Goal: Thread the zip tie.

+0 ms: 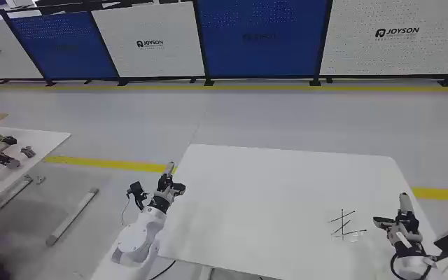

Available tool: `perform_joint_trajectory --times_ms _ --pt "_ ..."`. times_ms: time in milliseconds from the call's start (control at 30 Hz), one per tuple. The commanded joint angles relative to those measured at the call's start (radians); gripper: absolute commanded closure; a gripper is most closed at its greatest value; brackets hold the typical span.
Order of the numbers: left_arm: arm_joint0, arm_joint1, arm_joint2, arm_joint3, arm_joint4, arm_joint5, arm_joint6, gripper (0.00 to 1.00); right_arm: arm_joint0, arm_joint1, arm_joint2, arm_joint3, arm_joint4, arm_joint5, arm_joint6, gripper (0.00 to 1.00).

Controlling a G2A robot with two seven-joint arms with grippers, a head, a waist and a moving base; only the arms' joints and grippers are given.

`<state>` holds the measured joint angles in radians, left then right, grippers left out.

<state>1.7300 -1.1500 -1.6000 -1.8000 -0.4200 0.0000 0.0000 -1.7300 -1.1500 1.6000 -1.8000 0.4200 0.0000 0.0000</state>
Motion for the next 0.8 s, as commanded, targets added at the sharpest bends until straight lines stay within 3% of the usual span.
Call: perform_joint_trajectory --times_ms 0,33,67,100,133,167,200,233,267,300,333,400,567,700,767 --pt "0.0 0.0 0.0 0.0 0.0 0.0 0.0 0.22 0.0 0.0 0.0 0.0 0.0 0.0 0.0 0.0" --pt "0.0 0.0 0.0 0.0 0.0 0.0 0.0 0.22 0.0 0.0 0.0 0.0 0.0 0.0 0.0 0.0" --pt "0.0 0.0 0.0 0.0 0.0 0.0 0.0 0.22 0.0 0.0 0.0 0.0 0.0 0.0 0.0 0.22" --pt "0.0 0.0 0.0 0.0 0.0 0.0 0.0 0.22 0.0 0.0 0.0 0.0 0.0 0.0 0.0 0.0" --pt "0.0 0.0 0.0 0.0 0.0 0.0 0.0 0.0 0.0 0.0 0.0 0.0 0.0 0.0 0.0 0.22" --pt "0.0 0.0 0.0 0.0 0.0 0.0 0.0 0.22 0.0 0.0 0.0 0.0 0.0 0.0 0.0 0.22" --pt "0.0 0.0 0.0 0.0 0.0 0.0 0.0 0.0 0.0 0.0 0.0 0.0 0.0 0.0 0.0 0.0" --pt "0.0 0.0 0.0 0.0 0.0 0.0 0.0 0.22 0.0 0.0 0.0 0.0 0.0 0.0 0.0 0.22" --pt "0.0 0.0 0.0 0.0 0.0 0.0 0.0 0.0 0.0 0.0 0.0 0.0 0.0 0.0 0.0 0.0" --pt "0.0 0.0 0.0 0.0 0.0 0.0 0.0 0.22 0.0 0.0 0.0 0.0 0.0 0.0 0.0 0.22" --pt "0.0 0.0 0.0 0.0 0.0 0.0 0.0 0.0 0.002 0.0 0.001 -0.001 -0.01 -0.003 0.001 0.0" --pt "0.0 0.0 0.0 0.0 0.0 0.0 0.0 0.0 0.004 0.003 0.003 0.0 -0.059 -0.022 0.031 0.0" --pt "0.0 0.0 0.0 0.0 0.0 0.0 0.0 0.0 -0.01 0.015 0.068 0.0 -0.07 -0.068 0.22 0.0" --pt "0.0 0.0 0.0 0.0 0.0 0.0 0.0 0.0 -0.013 0.036 0.152 0.02 -0.093 -0.098 0.497 0.0" --pt "0.0 0.0 0.0 0.0 0.0 0.0 0.0 0.0 -0.013 0.036 0.152 0.02 -0.093 -0.098 0.497 0.0"
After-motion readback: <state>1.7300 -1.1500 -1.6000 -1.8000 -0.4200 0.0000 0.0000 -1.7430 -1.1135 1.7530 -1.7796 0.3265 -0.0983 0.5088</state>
